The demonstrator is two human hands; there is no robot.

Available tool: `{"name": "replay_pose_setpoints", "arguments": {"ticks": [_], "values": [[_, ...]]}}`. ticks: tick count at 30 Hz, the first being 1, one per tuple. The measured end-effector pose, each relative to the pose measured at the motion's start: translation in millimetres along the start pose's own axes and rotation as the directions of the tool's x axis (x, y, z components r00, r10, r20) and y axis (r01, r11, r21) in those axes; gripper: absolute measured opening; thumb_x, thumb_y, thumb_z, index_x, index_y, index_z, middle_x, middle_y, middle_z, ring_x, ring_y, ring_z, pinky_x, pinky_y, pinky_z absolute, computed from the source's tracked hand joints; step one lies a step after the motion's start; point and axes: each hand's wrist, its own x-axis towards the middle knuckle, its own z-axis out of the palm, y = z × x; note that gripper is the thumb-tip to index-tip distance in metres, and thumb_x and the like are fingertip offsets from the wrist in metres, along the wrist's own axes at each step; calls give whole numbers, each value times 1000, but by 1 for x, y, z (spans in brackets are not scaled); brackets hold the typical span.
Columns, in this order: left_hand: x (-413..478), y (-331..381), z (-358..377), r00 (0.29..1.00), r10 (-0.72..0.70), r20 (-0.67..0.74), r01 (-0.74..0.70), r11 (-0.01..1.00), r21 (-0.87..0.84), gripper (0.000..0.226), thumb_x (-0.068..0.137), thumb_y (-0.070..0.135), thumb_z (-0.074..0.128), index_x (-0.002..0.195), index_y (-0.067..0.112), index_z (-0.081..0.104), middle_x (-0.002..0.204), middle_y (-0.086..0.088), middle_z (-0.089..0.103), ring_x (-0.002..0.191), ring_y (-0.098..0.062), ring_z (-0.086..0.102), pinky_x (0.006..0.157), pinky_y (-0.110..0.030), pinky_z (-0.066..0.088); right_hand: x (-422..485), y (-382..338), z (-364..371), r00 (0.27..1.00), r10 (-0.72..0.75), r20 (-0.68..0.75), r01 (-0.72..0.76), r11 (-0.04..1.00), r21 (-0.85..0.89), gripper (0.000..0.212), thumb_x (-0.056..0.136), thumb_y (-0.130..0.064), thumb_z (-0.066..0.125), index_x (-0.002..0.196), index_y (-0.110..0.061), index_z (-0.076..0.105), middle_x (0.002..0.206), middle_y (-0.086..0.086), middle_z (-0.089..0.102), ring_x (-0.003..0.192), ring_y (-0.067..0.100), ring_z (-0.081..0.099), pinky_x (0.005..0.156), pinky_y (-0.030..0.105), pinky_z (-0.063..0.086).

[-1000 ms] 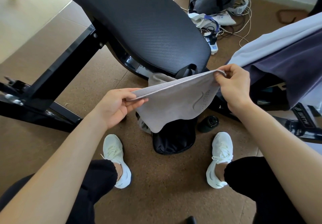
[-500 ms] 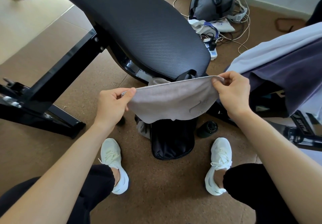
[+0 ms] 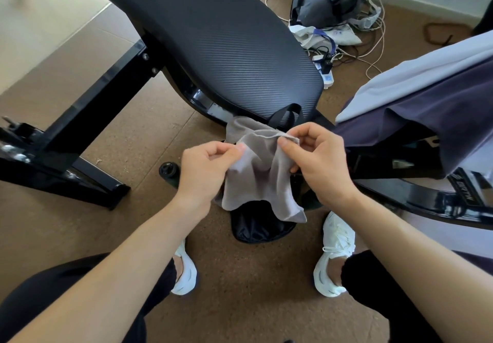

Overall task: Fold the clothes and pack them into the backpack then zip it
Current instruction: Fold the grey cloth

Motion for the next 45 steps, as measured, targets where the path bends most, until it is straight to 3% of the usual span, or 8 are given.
{"name": "replay_pose_setpoints", "arguments": {"ticks": [8, 13, 18, 25, 31, 36, 40, 45], "values": [[-12, 5, 13, 892, -324, 314, 416, 861, -293, 20, 99, 20, 63, 112, 9, 73, 98, -7, 78, 84, -15, 75, 68, -23, 58, -10, 9, 12, 964, -143, 225, 203, 941, -270, 19, 85, -16, 80, 103, -16, 75, 90, -5, 73, 80, 11, 68, 71, 35, 58], [-12, 8, 13, 834, -364, 416, 534, 723, -438, 23, 100, 16, 60, 118, 7, 71, 108, -15, 77, 87, -20, 76, 63, -25, 59, -12, 13, 12, 891, -270, 365, 414, 813, -410, 46, 74, -29, 89, 112, -15, 67, 101, -5, 60, 87, 6, 56, 74, 18, 46], [-13, 5, 14, 789, -375, 486, 576, 726, -374, 18, 97, 26, 64, 110, 19, 74, 102, 0, 76, 91, -12, 73, 80, -26, 56, -9, 13, 12, 914, -328, 239, 397, 844, -362, 16, 84, -15, 78, 97, -9, 71, 88, 0, 65, 78, 8, 59, 70, 22, 47], [7, -1, -5, 999, -52, -11, 53, 997, 64, 8, 87, 15, 72, 79, 15, 72, 76, -1, 71, 66, -8, 64, 56, -21, 48, 3, 2, -11, 953, -235, 194, 282, 921, -269, 10, 88, -4, 74, 97, -9, 74, 87, 0, 71, 72, 3, 60, 67, 21, 49], [24, -11, -7, 972, -118, 201, 68, 968, 241, 35, 66, 36, 76, 100, 30, 73, 103, -4, 69, 96, -17, 68, 78, -39, 59, 3, 3, -14, 952, -218, 214, 267, 934, -236, 9, 88, -5, 75, 96, -9, 73, 86, -1, 71, 73, 3, 60, 68, 21, 49], [27, -21, 0, 974, -44, 223, -11, 971, 239, 17, 84, 8, 75, 95, 22, 77, 91, -3, 72, 81, -18, 70, 69, -35, 61, 2, 3, -17, 938, -231, 260, 299, 916, -266, 10, 88, -5, 75, 96, -10, 73, 87, -2, 71, 78, 10, 64, 70, 22, 50], [30, -23, -4, 993, 49, 104, -78, 952, 297, 23, 81, 1, 74, 83, 23, 78, 75, 3, 75, 64, -21, 72, 68, -44, 65, 3, 5, -22, 930, -237, 281, 328, 880, -345, 16, 83, 1, 72, 94, -10, 72, 87, 1, 69, 76, 11, 63, 70, 21, 50], [29, -2, -9, 960, 228, -161, -185, 952, 244, 18, 80, 7, 75, 82, 25, 77, 80, 10, 75, 58, -15, 71, 51, -27, 57, 6, 5, -23, 941, -195, 276, 304, 845, -439, 22, 75, 4, 71, 90, -12, 71, 81, 2, 68, 72, 17, 61, 67, 32, 52]]}}
